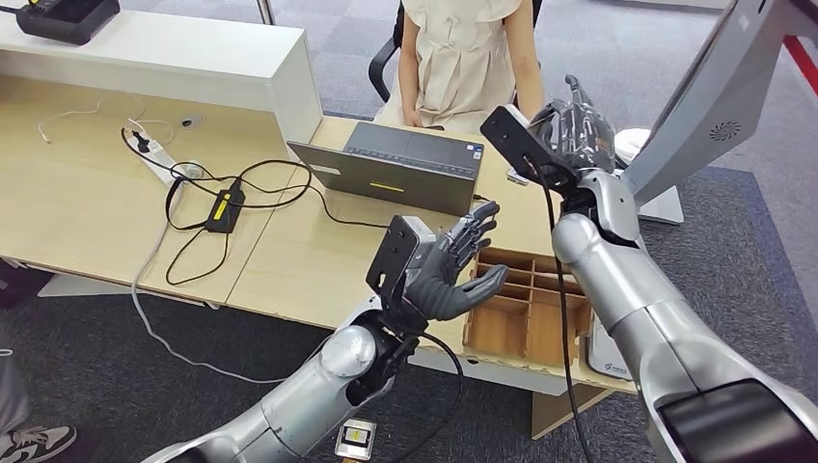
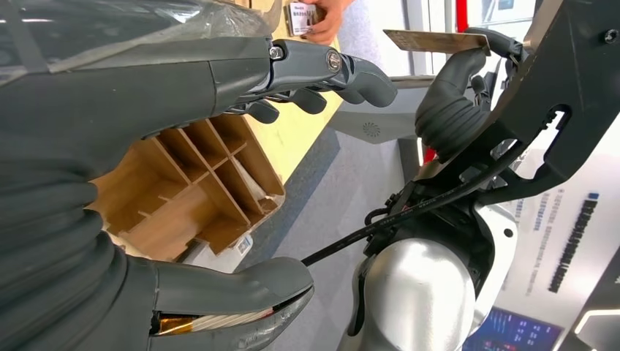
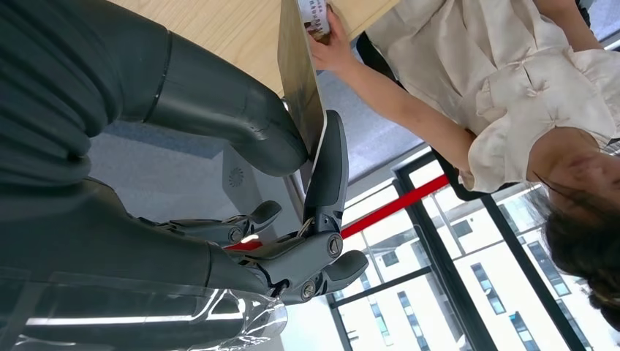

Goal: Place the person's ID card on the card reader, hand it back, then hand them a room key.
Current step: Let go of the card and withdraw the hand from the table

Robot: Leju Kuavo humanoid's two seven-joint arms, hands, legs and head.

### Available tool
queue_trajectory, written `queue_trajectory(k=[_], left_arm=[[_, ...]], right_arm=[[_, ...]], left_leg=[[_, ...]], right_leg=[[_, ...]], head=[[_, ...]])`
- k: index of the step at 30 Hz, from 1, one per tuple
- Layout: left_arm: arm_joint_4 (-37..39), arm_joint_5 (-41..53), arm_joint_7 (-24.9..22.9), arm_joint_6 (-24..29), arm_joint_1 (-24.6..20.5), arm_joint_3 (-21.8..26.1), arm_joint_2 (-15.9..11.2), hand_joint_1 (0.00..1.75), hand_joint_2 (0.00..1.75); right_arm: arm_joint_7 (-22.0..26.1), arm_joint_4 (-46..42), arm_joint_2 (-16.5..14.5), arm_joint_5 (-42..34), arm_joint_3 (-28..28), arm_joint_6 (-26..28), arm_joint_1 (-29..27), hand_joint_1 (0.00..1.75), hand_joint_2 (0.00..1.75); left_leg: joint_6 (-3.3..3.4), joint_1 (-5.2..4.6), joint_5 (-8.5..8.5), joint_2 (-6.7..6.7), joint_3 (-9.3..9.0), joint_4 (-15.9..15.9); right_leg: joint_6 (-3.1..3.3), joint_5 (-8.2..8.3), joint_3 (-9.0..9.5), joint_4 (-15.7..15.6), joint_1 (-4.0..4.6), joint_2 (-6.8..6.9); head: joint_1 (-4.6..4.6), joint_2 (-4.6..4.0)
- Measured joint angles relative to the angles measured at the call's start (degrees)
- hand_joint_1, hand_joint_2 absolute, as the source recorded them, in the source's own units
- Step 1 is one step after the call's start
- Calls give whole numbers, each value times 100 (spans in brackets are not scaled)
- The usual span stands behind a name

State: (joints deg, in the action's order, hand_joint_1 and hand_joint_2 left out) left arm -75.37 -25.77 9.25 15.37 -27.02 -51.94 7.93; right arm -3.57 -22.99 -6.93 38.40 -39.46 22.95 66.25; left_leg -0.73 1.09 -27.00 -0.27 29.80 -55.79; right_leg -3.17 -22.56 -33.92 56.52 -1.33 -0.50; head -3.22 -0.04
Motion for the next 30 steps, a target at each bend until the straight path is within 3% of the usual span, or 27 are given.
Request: queue_trajectory(k=[28, 29, 30], left_arm=[[35, -8, 54, 76, -3, -23, 0, 0, 175], [35, -8, 54, 77, -3, -23, 0, 0, 175], [35, -8, 54, 78, -3, -23, 0, 0, 175]], right_arm=[[78, 2, -59, -52, -84, -61, 15, 175, 175], [78, 2, -63, -52, -85, -62, 15, 158, 175], [78, 2, -67, -52, -86, -63, 15, 116, 175]], left_leg=[[0, 0, 0, 0, 0, 0], [0, 0, 0, 0, 0, 0], [0, 0, 0, 0, 0, 0]], right_leg=[[0, 0, 1, 2, 0, 0], [0, 0, 1, 2, 0, 0], [0, 0, 1, 3, 0, 0]], head=[[1, 0], [1, 0], [1, 0]])
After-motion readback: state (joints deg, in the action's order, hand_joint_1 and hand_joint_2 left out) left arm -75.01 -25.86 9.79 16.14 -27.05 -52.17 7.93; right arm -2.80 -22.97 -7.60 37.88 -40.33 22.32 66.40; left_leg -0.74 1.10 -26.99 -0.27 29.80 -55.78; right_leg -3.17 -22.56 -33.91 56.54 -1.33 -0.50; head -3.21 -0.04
